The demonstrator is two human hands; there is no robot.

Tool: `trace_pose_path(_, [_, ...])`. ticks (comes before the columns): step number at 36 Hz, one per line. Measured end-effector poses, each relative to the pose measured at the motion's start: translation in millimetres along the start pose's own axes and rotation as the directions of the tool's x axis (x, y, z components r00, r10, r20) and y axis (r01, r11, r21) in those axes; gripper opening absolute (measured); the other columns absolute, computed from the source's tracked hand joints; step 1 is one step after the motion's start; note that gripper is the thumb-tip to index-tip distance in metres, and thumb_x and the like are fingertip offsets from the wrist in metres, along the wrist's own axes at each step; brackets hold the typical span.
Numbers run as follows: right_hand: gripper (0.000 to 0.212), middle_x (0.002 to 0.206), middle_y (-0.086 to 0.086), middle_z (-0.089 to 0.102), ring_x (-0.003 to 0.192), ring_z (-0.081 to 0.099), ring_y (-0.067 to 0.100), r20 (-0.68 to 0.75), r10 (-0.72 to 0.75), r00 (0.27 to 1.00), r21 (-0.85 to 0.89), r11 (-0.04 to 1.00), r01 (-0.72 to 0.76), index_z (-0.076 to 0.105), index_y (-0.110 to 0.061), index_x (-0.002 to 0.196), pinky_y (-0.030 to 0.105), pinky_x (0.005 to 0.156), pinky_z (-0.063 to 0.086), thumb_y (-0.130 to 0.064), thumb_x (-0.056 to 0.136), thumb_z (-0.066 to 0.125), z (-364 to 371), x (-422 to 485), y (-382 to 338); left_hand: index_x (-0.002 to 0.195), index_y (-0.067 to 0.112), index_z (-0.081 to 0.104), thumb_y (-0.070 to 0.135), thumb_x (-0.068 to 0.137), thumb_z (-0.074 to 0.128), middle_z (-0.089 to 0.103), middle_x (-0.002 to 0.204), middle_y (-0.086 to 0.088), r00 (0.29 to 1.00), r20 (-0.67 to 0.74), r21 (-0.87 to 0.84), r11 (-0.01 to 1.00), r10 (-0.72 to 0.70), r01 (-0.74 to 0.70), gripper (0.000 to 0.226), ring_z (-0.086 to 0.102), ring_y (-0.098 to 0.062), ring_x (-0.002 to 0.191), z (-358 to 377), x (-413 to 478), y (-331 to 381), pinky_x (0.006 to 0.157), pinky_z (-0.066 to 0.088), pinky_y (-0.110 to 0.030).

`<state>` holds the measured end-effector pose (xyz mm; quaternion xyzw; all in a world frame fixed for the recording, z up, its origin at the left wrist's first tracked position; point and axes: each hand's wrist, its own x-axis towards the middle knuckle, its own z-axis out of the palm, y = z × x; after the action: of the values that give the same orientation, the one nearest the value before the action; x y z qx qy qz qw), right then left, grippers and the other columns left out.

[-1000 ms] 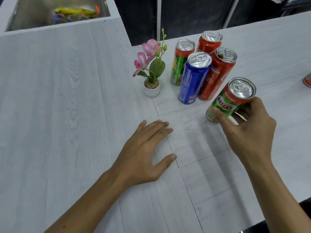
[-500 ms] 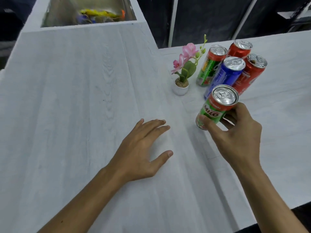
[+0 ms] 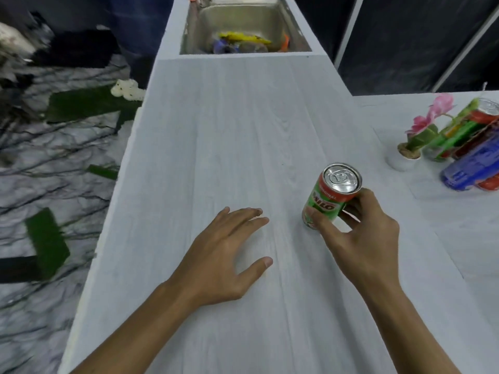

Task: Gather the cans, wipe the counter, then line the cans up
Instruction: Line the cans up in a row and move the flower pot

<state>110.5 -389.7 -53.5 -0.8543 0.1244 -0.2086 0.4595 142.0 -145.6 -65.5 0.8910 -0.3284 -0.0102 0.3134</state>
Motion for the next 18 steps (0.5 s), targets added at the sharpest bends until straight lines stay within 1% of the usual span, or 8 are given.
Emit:
trace_pose_path(3, [0.056,0.103,-0.034,0.06,0.099,0.062,-0.016,0.026,-0.011,1.0,0.024,1.0,0.01,0.06,-0.022,0.117,0.003,0.083,0.047,-0.045,0.072,0.084,28,-5,-17,0.148,0.025,0.051,0.053,0.094,0.063,0.045,0.156,0.012,1.0,-0.025,0.006,1.0,-0.019,0.019,0.063,0.035,0.0,0.146,-18,-17,-21,0.125,0.023,-0.039])
trace_pose_path(6, [0.055,0.104,-0.035,0.059,0.099,0.061,-0.018,0.053,-0.029,0.998,0.032,0.999,0.027,0.059,-0.025,0.118,0.002,0.083,0.047,-0.044,0.073,0.086,57,-9,-35,0.149,0.026,0.05,0.055,0.094,0.062,0.044,0.157,0.013,0.998,-0.05,0.006,0.999,-0.045,0.046,0.063,0.035,0.0,0.147,-37,-32,-43,0.126,0.022,-0.039])
trace_pose_path(10, [0.055,0.102,-0.033,0.062,0.101,0.061,-0.016,0.084,-0.048,0.995,0.06,0.997,0.043,0.059,-0.027,0.118,0.002,0.082,0.046,-0.043,0.074,0.087,92,-15,-55,0.15,0.026,0.049,0.056,0.094,0.061,0.044,0.157,0.013,0.994,-0.077,0.014,0.997,-0.076,0.077,0.064,0.034,-0.001,0.147,-55,-49,-68,0.126,0.022,-0.04])
trace_pose_path(13, [0.057,0.103,-0.035,0.06,0.102,0.061,-0.016,0.103,-0.065,0.993,0.073,0.996,0.058,0.057,-0.03,0.121,0.002,0.083,0.047,-0.048,0.074,0.084,113,-18,-69,0.149,0.025,0.049,0.054,0.095,0.062,0.044,0.156,0.012,0.992,-0.09,0.023,0.996,-0.083,0.086,0.063,0.035,-0.002,0.147,-66,-58,-83,0.126,0.022,-0.041])
trace_pose_path(15, [0.059,0.104,-0.034,0.061,0.104,0.062,-0.013,0.113,-0.077,0.991,0.079,0.995,0.068,0.058,-0.029,0.122,0.003,0.084,0.048,-0.052,0.073,0.082,128,-20,-78,0.15,0.025,0.049,0.055,0.095,0.061,0.044,0.156,0.012,0.991,-0.1,0.025,0.995,-0.093,0.096,0.063,0.035,-0.002,0.146,-72,-64,-92,0.126,0.022,-0.04])
trace_pose_path(18, [0.055,0.104,-0.033,0.061,0.103,0.062,-0.013,0.134,-0.082,0.988,0.093,0.993,0.07,0.057,-0.031,0.12,0.004,0.083,0.048,-0.047,0.075,0.084,147,-21,-87,0.149,0.025,0.049,0.056,0.095,0.06,0.045,0.156,0.012,0.989,-0.108,0.032,0.994,-0.105,0.109,0.063,0.035,-0.001,0.146,-79,-72,-101,0.126,0.022,-0.039])
